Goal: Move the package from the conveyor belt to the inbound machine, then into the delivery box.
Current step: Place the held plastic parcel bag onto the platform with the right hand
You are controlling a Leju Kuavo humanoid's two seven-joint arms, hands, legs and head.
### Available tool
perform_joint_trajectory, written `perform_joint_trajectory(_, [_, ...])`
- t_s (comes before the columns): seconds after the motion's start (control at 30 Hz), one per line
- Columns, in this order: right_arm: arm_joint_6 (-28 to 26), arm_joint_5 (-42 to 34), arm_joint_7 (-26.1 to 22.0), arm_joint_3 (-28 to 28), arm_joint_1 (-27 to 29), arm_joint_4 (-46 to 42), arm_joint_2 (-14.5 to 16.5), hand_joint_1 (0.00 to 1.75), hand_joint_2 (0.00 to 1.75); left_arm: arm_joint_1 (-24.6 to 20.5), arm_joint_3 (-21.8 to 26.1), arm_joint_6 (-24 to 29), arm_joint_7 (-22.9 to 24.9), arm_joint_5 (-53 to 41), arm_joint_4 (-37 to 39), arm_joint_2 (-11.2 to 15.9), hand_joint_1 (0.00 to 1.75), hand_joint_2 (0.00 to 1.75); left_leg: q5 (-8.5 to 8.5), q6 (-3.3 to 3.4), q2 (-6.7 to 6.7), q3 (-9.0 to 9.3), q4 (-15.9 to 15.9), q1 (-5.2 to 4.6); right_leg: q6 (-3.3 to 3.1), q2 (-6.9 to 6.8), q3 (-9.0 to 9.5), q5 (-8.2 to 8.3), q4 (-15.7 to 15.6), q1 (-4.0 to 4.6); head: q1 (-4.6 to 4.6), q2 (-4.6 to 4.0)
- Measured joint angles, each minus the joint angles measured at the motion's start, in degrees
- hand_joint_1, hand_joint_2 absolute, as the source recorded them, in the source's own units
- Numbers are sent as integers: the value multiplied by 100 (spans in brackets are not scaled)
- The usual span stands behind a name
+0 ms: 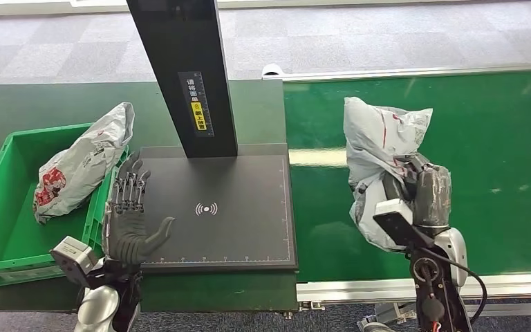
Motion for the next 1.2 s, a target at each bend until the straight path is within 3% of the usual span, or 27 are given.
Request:
perform_joint_trajectory(0.13, [-415,1429,305,987,-173,45,18,175,175,-376,-166,-100,24,113,178,-1,0,175,5,-3,13,3,-1,0,-6,10,2,7,0,1,0,0])
perform_joint_trajectory(0.2, [-658,2310,550,1528,-433,372,-3,175,175,-531,-251,-168,56,162,254,1,0,175,12,-3,15,8,-1,0,-10,10,2,13,1,1,1,0])
perform_joint_trajectory(0.27, [-769,2675,607,2015,-694,814,9,175,175,-659,-324,-208,66,188,337,3,0,175,16,-3,12,9,0,0,-9,8,3,16,1,1,1,0])
perform_joint_trajectory(0.53, [-723,2472,252,3218,-1441,2335,374,175,175,-989,-494,-254,68,289,667,2,0,175,17,-4,12,2,0,0,-9,7,-6,17,2,1,1,0])
perform_joint_trajectory(0.77, [-641,2295,220,3595,-1671,2904,548,175,175,-1077,-531,-263,68,306,791,5,0,175,17,-4,11,-3,1,-1,-8,7,-8,16,2,0,1,0])
perform_joint_trajectory(0.9, [13,2279,480,3814,-1867,3280,603,175,175,-1127,-561,-322,68,360,855,9,0,175,17,-4,12,0,1,-1,-8,7,-8,17,1,0,1,-1])
perform_joint_trajectory(1.03, [354,2276,714,4024,-2072,3792,738,7,175,-1188,-625,-336,67,370,967,9,0,175,17,-4,13,4,1,0,-9,8,-7,18,1,1,1,0])
perform_joint_trajectory(1.2, [166,1891,741,4067,-2142,4118,822,0,175,-1210,-689,-353,67,443,1072,10,0,175,17,-4,14,5,1,0,-10,8,-6,18,2,1,2,0])
